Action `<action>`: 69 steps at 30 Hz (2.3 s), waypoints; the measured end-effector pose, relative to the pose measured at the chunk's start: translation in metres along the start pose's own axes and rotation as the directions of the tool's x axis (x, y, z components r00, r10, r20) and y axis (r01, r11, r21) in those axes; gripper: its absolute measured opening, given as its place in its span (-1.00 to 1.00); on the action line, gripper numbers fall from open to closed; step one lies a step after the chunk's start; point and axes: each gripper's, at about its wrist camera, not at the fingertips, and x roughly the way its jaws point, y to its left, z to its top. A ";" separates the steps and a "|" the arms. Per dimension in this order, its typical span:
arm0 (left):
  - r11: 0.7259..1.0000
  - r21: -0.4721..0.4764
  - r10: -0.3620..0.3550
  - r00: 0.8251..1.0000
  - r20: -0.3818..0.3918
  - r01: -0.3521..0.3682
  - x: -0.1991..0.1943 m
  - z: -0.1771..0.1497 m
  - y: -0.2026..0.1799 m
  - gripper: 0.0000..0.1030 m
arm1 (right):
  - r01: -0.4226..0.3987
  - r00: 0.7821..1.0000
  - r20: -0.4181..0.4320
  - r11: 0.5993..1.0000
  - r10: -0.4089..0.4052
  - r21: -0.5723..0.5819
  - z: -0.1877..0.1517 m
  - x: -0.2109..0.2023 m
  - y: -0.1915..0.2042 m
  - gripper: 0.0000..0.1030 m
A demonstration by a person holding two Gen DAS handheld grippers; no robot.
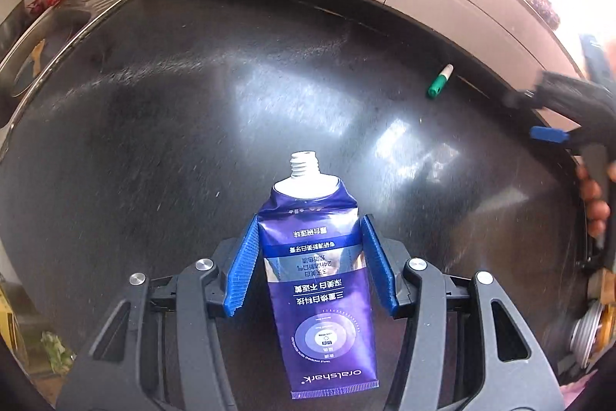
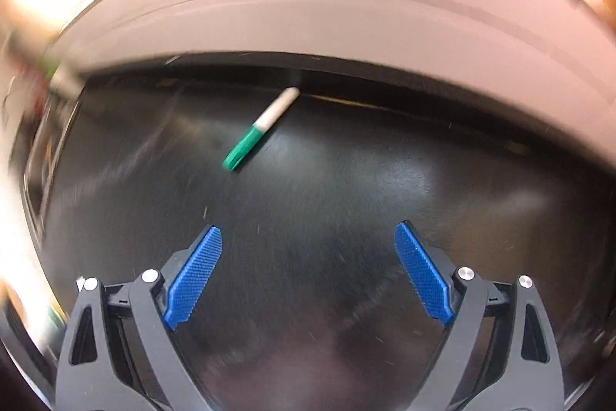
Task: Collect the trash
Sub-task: 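Grasp the green-capped white marker with the right tool, then carry the toothpaste tube and marker down over the bin with both tools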
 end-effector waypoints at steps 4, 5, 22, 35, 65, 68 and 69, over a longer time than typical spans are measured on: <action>0.999 0.029 0.023 0.999 -0.034 -0.022 0.017 0.008 -0.004 0.01 | 0.057 0.998 -0.030 0.994 -0.054 0.091 0.033 0.040 0.012 0.72; 0.999 0.035 0.033 0.998 -0.048 -0.032 0.022 0.010 -0.002 0.01 | 0.072 0.997 -0.031 0.994 -0.069 0.084 0.039 0.049 0.019 0.71; 0.995 0.063 0.081 0.993 -0.086 -0.075 0.056 0.057 0.015 0.02 | 0.084 0.995 -0.047 0.996 -0.084 0.011 0.056 0.087 0.043 -0.73; 0.994 0.045 0.099 0.995 -0.025 -0.098 0.019 0.045 0.008 0.02 | 0.005 0.994 -0.104 0.992 -0.018 -0.124 -0.024 0.057 0.063 -0.73; 0.695 -0.617 0.411 0.908 -0.082 -0.370 -0.149 -0.186 0.288 0.02 | -0.430 0.901 -0.400 0.490 0.171 -0.759 -0.300 0.012 0.441 -0.73; 0.646 -0.670 0.407 0.908 -0.104 -0.366 -0.147 -0.211 0.323 0.02 | -0.450 0.889 -0.438 0.419 0.131 -0.788 -0.340 0.027 0.478 -0.73; 0.629 -0.687 0.403 0.908 -0.111 -0.363 -0.144 -0.218 0.335 0.02 | -0.453 0.887 -0.446 0.409 0.118 -0.792 -0.349 0.034 0.487 -0.73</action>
